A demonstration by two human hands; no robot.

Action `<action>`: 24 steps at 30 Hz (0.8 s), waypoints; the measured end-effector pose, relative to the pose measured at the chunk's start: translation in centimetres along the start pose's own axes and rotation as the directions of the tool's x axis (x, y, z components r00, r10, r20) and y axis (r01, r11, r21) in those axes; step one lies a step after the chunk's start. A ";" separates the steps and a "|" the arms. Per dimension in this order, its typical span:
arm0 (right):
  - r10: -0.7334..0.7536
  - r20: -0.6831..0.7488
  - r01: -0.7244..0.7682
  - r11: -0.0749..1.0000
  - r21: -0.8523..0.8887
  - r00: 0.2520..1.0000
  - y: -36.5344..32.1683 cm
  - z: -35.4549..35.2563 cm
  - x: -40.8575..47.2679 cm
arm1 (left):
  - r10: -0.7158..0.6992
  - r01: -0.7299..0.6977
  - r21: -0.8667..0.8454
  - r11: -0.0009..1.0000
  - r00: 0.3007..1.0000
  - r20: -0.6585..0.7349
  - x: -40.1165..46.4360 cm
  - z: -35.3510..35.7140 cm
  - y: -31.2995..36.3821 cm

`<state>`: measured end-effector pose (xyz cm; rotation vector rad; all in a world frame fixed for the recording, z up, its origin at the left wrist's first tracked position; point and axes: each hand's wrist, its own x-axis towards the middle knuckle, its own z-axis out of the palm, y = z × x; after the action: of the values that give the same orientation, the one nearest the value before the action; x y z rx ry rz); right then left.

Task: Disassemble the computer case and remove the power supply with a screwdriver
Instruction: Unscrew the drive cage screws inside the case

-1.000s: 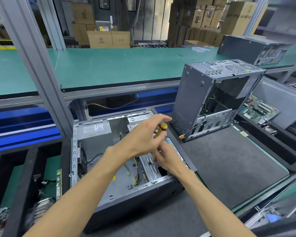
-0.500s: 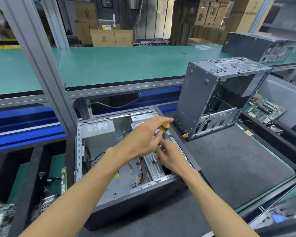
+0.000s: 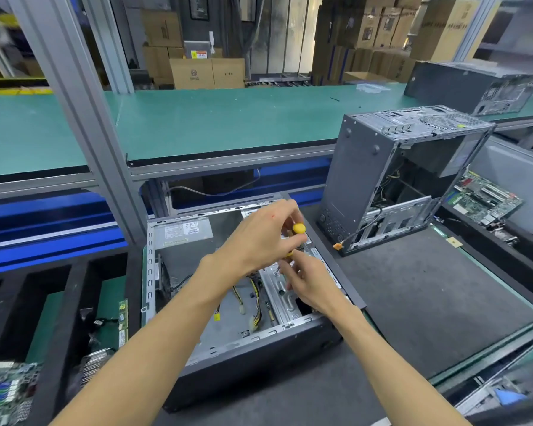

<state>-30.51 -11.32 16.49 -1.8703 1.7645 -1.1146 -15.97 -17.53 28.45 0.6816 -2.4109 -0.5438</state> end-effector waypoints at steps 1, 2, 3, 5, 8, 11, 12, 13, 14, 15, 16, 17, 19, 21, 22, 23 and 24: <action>0.004 0.003 -0.004 1.000 0.006 1.000 -0.1 0.0 0.0 | -0.036 0.039 0.062 0.997 0.998 -0.054 0.0 0.1 -0.1; 0.015 0.000 -0.015 1.000 0.015 1.000 -0.1 0.0 0.0 | -0.067 0.075 0.093 0.993 0.994 -0.092 0.0 0.4 -0.2; 0.022 -0.008 -0.022 1.000 0.021 1.000 -0.2 -0.1 -0.1 | -0.079 0.087 0.077 0.993 0.992 -0.103 -0.1 0.7 -0.3; 0.008 -0.029 -0.007 1.000 0.016 1.000 -0.4 -0.3 -0.1 | -0.070 0.065 -0.096 0.993 0.996 -0.051 -0.3 1.0 -0.3; -0.016 -0.042 0.018 1.000 0.025 0.999 -0.3 -0.3 -0.2 | -0.023 0.030 -0.204 0.978 0.999 0.035 -0.5 0.8 -0.6; -0.011 -0.020 0.011 1.000 0.003 1.000 0.0 -0.1 -0.2 | -0.005 0.003 -0.071 0.997 1.000 -0.027 -0.3 0.5 -0.8; 0.000 -0.005 0.000 1.000 -0.001 1.000 0.0 -0.1 -0.1 | -0.021 0.019 -0.040 0.999 0.998 -0.055 -0.2 0.6 -0.8; 0.011 0.007 -0.011 1.000 0.002 1.000 0.0 -0.2 -0.1 | -0.044 0.043 -0.021 0.999 0.996 -0.074 -0.1 0.7 -0.7; 0.021 0.002 -0.021 1.000 0.010 1.000 0.0 -0.2 -0.1 | -0.063 0.062 -0.022 0.998 0.995 -0.080 0.0 0.9 -0.7; 0.024 -0.012 -0.024 1.000 0.019 1.000 -0.1 -0.2 0.0 | -0.071 0.066 -0.058 0.996 0.995 -0.072 0.1 1.1 -0.7; 0.029 -0.025 -0.028 0.999 0.029 0.999 -0.2 -0.3 -0.1 | -0.070 0.063 -0.125 0.990 0.996 -0.049 0.1 1.3 -0.6; 0.028 -0.033 -0.027 0.999 0.033 0.999 -0.2 -0.3 -0.1 | -0.069 0.065 -0.203 0.977 0.998 -0.011 0.0 1.4 -0.6; 0.019 -0.033 -0.019 1.000 0.017 0.999 -0.3 -0.3 -0.1 | -0.052 0.061 -0.276 0.959 0.998 0.042 0.0 1.2 -0.6; 0.021 -0.021 -0.021 1.000 -0.001 1.000 -0.2 -0.3 -0.1 | -0.025 0.026 -0.197 0.980 1.000 0.008 0.1 1.0 -0.8; 0.022 -0.018 -0.022 1.000 -0.008 1.000 -0.2 -0.3 0.0 | -0.025 0.022 -0.122 0.992 0.999 -0.025 0.2 0.8 -0.7; 0.017 -0.016 -0.017 1.000 -0.016 1.000 -0.2 -0.2 0.0 | -0.034 0.032 -0.043 0.999 0.998 -0.060 0.3 0.8 -0.7; 0.017 -0.015 -0.017 1.000 -0.022 1.000 -0.2 -0.3 0.0 | -0.049 0.050 0.012 0.999 0.995 -0.082 0.4 0.9 -0.6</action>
<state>-30.57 -11.24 16.80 -1.8614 1.8047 -1.1092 -16.61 -17.99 27.64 0.7567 -2.3287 -0.5099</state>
